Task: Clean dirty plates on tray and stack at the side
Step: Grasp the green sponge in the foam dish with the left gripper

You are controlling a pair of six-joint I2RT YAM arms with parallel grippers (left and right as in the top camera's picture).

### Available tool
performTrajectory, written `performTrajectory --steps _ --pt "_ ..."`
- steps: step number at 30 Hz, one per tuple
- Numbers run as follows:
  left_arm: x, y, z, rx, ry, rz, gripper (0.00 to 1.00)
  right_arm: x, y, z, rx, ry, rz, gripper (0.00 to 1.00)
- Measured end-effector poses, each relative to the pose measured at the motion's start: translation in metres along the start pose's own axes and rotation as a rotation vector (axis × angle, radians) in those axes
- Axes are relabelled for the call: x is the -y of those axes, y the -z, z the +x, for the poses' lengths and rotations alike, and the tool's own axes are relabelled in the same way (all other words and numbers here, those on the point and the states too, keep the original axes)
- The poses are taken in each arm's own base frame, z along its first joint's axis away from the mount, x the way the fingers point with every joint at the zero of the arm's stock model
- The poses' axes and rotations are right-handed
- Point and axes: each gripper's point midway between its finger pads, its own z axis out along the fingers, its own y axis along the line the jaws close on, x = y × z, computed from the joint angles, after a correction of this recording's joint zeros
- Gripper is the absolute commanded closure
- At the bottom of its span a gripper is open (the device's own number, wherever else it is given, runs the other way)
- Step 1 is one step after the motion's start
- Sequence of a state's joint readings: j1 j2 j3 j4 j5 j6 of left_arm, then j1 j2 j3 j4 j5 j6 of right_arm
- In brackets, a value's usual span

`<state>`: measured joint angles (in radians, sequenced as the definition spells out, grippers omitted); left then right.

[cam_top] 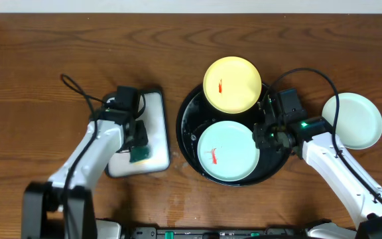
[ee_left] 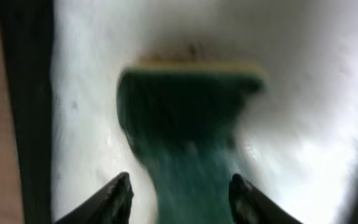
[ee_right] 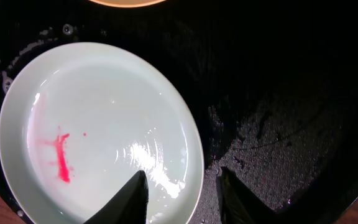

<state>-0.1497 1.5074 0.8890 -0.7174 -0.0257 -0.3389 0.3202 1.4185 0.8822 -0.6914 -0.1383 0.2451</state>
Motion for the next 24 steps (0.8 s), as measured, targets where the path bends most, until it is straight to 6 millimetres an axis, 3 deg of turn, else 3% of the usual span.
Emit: performTrajectory --steps 6,12,13,17,24 --pt "0.015 0.008 0.010 -0.039 0.007 0.098 0.47 0.000 0.000 0.000 0.000 0.000 0.000 0.64" --pt "0.012 -0.023 0.024 -0.081 0.044 0.082 0.48 0.000 0.000 0.000 -0.001 0.000 0.000 0.63" --pt "0.011 -0.028 0.025 -0.079 0.055 0.075 0.53 0.000 0.000 0.000 -0.001 0.000 0.000 0.63" --pt "0.013 -0.036 0.022 -0.066 0.090 0.078 0.92 0.000 0.000 0.000 -0.001 0.000 0.000 0.63" --pt "0.013 -0.034 0.023 -0.079 0.093 0.073 0.92 0.000 0.000 0.000 -0.001 0.000 0.000 0.64"
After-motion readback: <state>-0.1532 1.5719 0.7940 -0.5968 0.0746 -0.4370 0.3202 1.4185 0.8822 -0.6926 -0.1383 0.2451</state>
